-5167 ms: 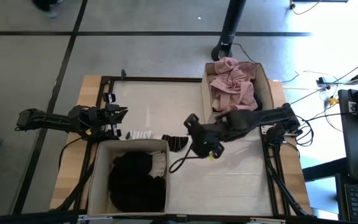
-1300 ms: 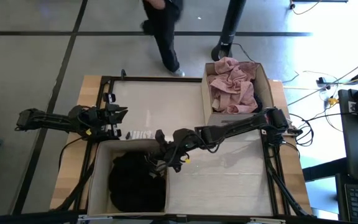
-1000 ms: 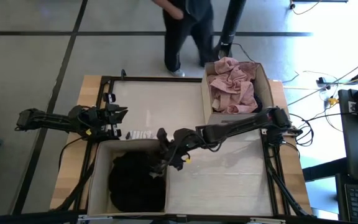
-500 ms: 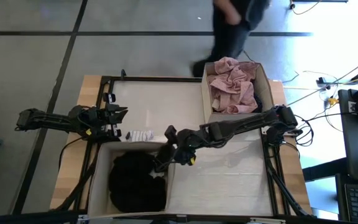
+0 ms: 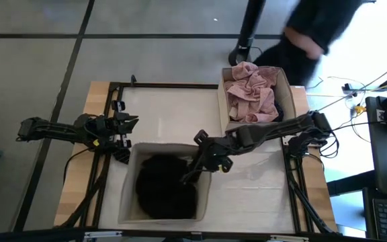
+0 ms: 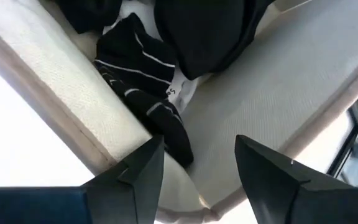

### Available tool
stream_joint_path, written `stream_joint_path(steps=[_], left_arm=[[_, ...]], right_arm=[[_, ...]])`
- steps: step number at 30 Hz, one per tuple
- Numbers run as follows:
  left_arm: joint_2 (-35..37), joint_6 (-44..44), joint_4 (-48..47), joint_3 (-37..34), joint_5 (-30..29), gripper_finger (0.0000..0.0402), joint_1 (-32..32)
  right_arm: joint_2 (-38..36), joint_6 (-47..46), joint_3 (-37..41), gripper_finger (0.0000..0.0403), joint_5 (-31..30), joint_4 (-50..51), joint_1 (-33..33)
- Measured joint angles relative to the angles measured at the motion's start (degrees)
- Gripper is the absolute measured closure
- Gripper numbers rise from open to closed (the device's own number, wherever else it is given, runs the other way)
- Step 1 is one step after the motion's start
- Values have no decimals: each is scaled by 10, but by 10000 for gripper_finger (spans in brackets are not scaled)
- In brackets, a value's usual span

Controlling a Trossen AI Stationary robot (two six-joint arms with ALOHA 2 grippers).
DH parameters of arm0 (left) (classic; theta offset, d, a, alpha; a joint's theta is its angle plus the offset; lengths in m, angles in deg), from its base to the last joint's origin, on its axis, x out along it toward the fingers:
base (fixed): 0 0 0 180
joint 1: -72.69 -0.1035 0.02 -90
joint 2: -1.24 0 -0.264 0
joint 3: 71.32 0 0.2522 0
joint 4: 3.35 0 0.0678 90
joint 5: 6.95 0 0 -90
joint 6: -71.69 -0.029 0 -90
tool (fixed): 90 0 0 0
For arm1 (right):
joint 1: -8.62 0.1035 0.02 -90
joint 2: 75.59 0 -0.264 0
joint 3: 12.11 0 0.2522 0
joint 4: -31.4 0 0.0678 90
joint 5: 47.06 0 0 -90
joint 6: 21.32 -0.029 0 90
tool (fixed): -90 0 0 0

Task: Sort clothes
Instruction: Put the black striped sock into the left laundry organizer

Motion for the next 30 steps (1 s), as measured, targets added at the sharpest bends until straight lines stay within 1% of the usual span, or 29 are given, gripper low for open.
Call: stream_joint_path(steps=[5, 13, 17, 20, 22, 23, 25, 28, 30], left_arm=[[0, 0, 0, 0, 0, 370, 0], [0, 0, 0, 0, 0, 370, 0], [0, 1, -4, 0, 0, 370, 0], [-5, 22, -45, 25, 0, 370, 1], [-24, 47, -113, 63, -1, 370, 2], [-38, 54, -154, 85, -10, 370, 2], [-70, 61, -228, 125, -53, 370, 2], [-112, 84, -348, 206, -164, 370, 2], [-138, 122, -436, 275, -232, 370, 1]], right_arm=[[-5, -26, -1, 205, -11, 34, 0], [-5, -25, -1, 205, -12, 9, 0], [-10, -30, -14, 205, -11, 27, 3], [-25, -45, -30, 205, -10, 50, 15], [-39, -46, -30, 205, -16, 59, 27], [-42, -46, -31, 205, -22, 58, 30], [-48, -51, -31, 205, -34, 62, 41], [-49, -57, -31, 205, -46, 71, 44], [-49, -59, -31, 205, -51, 86, 49]])
